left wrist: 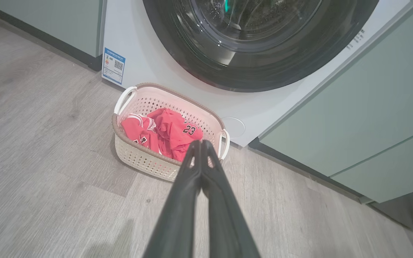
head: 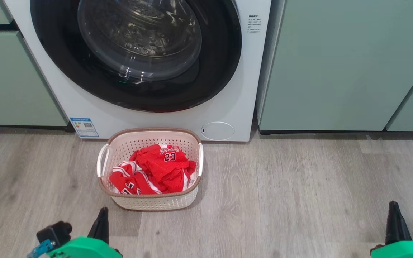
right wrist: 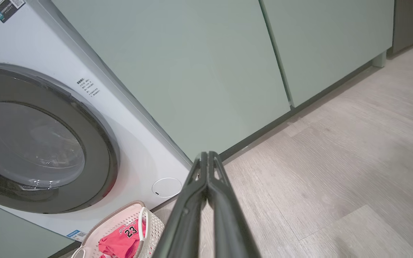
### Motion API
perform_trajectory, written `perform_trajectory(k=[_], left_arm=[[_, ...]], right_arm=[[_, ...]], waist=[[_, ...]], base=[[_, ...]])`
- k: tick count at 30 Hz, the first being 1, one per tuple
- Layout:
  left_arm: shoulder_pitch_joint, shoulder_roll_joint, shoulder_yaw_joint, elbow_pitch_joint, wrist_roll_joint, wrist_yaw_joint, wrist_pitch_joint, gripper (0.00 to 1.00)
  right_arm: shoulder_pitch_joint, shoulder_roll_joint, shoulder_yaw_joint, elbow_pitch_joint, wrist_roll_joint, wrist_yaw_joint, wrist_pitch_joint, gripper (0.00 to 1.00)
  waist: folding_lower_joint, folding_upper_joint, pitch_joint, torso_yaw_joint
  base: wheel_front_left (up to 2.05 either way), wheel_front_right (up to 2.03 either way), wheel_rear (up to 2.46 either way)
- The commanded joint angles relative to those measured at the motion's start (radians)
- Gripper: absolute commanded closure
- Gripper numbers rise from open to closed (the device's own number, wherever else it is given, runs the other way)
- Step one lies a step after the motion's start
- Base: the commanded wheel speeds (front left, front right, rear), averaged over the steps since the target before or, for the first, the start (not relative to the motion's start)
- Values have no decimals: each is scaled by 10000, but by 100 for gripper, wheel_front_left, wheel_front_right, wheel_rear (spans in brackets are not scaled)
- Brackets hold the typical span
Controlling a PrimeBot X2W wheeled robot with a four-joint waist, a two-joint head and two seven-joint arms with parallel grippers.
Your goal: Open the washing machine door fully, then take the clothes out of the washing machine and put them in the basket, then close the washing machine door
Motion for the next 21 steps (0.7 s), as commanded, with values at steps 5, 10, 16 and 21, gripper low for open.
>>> perform_trajectory(k=[5,10,16,21], left_arm=[[-600,22,251,-510,-790,3,216,100],[-624,7,303,-646,-1327,3,363,100],[-653,-12,364,-809,-1968,4,538,100],[-677,-27,416,-945,-2505,4,685,100]], right_arm=[[-497,-82,109,-386,801,-3,226,100],[-566,-89,132,-415,1343,-3,374,100],[-647,-98,159,-450,1989,-4,550,100],[-715,-105,182,-479,2531,-4,697,100]], waist=[[0,-1,39,8],[0,-1,72,14],[0,-1,111,21],[0,-1,144,27]], base=[[0,0,0],[0,0,0],[0,0,0],[0,0,0]])
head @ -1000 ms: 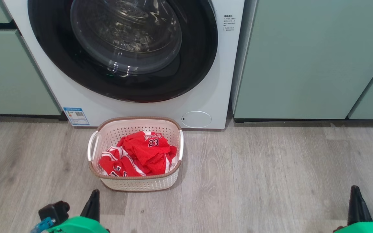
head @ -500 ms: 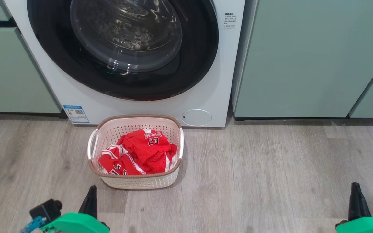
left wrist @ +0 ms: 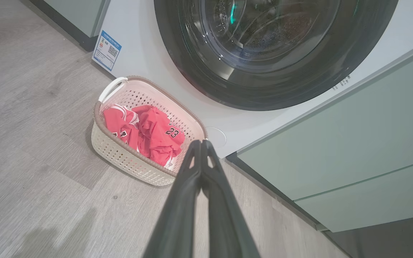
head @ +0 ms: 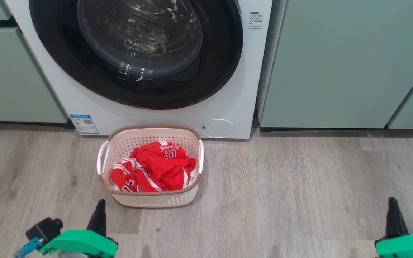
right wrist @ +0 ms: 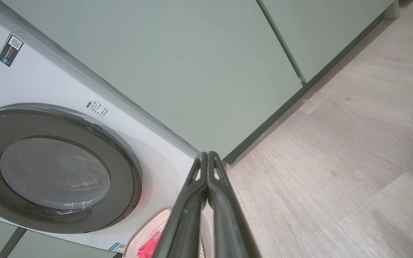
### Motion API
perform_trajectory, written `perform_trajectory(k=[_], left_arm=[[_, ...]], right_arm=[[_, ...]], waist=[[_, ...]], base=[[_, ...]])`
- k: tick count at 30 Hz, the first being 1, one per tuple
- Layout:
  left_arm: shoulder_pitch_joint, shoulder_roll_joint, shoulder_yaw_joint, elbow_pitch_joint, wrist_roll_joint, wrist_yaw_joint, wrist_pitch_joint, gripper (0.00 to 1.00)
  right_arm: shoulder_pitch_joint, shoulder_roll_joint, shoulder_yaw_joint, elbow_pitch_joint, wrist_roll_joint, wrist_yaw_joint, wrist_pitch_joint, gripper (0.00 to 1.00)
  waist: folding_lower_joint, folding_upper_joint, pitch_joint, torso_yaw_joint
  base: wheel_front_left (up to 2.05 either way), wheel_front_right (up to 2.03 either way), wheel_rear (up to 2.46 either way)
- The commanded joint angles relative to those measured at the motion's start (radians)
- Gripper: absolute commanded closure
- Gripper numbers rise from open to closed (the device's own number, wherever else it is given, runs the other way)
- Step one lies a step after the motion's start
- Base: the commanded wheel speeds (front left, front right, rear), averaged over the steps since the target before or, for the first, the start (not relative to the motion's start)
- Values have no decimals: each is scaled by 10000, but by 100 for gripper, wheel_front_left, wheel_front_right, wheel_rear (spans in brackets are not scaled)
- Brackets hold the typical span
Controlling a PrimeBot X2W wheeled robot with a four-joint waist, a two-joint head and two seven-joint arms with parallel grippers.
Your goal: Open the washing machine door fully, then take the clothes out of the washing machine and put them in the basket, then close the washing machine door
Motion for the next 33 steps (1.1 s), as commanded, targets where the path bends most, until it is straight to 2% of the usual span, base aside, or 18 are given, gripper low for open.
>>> perform_trajectory(k=[1,33], left_arm=[[-613,60,220,-380,-269,4,61,100],[-769,-39,550,-1250,-3705,7,999,100]], right_arm=[[-517,-106,129,-382,278,-4,80,100],[-953,-151,277,-569,3741,-7,1022,100]], waist=[[0,0,8,2],[0,0,217,41]], base=[[0,0,0],[0,0,0]])
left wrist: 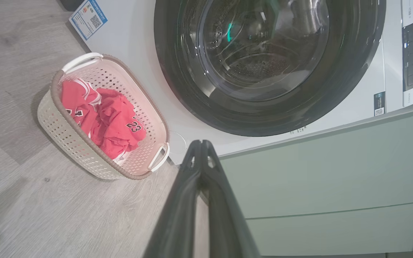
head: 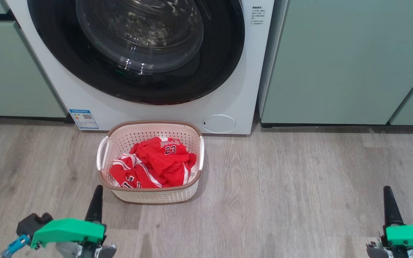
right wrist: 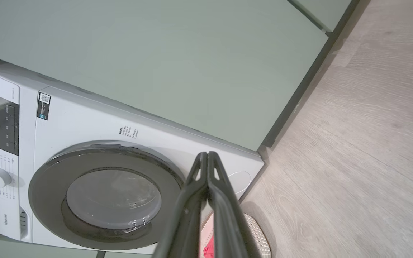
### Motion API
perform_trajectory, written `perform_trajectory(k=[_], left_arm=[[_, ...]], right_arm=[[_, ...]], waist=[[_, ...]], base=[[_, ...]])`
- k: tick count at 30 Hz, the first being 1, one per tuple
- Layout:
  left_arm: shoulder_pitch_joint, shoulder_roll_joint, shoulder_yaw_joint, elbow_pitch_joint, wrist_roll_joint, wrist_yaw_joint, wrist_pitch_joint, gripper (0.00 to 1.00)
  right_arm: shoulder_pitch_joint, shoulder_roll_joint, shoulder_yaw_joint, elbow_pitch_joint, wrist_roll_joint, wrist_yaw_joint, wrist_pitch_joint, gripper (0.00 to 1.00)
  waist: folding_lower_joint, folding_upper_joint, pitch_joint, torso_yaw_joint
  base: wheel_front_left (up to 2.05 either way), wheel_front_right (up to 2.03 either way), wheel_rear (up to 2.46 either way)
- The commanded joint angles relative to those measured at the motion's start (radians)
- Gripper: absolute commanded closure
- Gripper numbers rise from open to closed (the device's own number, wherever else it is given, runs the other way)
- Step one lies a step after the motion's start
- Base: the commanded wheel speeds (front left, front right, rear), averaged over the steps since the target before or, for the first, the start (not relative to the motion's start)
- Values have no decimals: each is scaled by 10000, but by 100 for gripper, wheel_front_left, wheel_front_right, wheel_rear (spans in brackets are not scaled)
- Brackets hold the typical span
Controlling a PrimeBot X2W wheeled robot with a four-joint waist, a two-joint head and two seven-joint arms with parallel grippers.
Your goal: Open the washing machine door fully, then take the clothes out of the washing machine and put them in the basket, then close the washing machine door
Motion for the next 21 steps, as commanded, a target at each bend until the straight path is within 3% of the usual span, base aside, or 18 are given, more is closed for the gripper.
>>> perform_trajectory(k=[1,21], left_arm=[[-593,42,276,-416,-292,5,95,100],[-685,-17,471,-934,-2334,6,652,100]], right_arm=[[-520,-150,168,-385,319,-5,93,100],[-779,-177,256,-496,2377,-6,653,100]], waist=[[0,0,9,2],[0,0,134,26]], base=[[0,0,0],[0,0,0]])
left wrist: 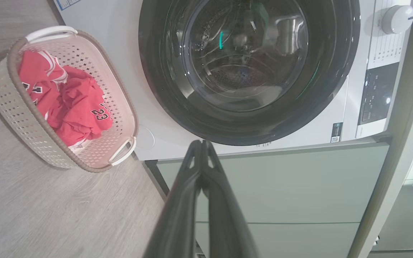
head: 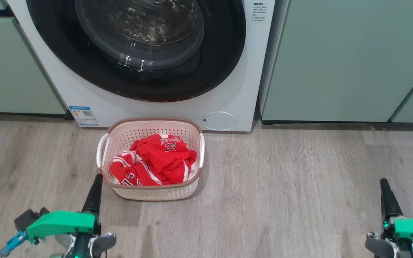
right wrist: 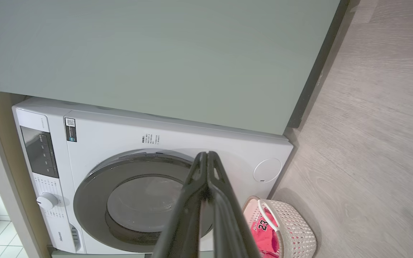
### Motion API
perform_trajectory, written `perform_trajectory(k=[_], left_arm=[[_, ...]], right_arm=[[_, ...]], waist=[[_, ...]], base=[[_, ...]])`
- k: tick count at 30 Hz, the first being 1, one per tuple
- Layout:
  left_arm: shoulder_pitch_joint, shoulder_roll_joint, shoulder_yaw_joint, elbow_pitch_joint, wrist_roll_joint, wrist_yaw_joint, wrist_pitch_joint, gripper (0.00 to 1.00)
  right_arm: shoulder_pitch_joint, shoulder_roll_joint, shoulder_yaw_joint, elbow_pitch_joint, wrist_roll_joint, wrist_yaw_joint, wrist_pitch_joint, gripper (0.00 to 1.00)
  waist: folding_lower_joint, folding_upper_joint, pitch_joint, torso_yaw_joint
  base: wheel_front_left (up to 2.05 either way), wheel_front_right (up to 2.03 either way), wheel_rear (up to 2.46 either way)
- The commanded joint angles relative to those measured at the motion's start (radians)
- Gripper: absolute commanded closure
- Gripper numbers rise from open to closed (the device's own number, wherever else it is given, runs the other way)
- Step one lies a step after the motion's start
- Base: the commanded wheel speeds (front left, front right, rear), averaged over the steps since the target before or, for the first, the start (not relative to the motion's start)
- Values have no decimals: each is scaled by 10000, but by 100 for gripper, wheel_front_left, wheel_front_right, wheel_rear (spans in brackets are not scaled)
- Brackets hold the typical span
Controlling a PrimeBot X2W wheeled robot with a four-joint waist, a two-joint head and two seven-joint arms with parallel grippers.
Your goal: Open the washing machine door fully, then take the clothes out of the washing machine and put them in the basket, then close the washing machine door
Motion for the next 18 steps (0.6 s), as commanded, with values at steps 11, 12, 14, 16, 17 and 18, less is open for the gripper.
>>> perform_trajectory(k=[11,12,14,16,17,18], left_arm=[[-572,-8,473,-697,-1387,7,391,100],[-576,-12,483,-725,-1494,7,420,100],[-586,-18,504,-779,-1709,7,479,100],[-596,-24,524,-834,-1924,7,537,100],[-601,-27,534,-861,-2032,7,566,100],[-605,-30,544,-886,-2129,8,593,100]], right_arm=[[-709,-189,257,-447,1410,-7,395,100],[-722,-190,262,-453,1518,-7,425,100],[-749,-193,271,-464,1735,-7,483,100],[-777,-196,280,-476,1952,-7,542,100],[-790,-197,285,-482,2060,-7,572,100],[-803,-198,289,-487,2158,-7,599,100]], waist=[[0,0,76,15],[0,0,83,16],[0,0,96,18],[0,0,109,21],[0,0,116,22],[0,0,122,23]], base=[[0,0,0],[0,0,0],[0,0,0],[0,0,0],[0,0,0],[0,0,0]])
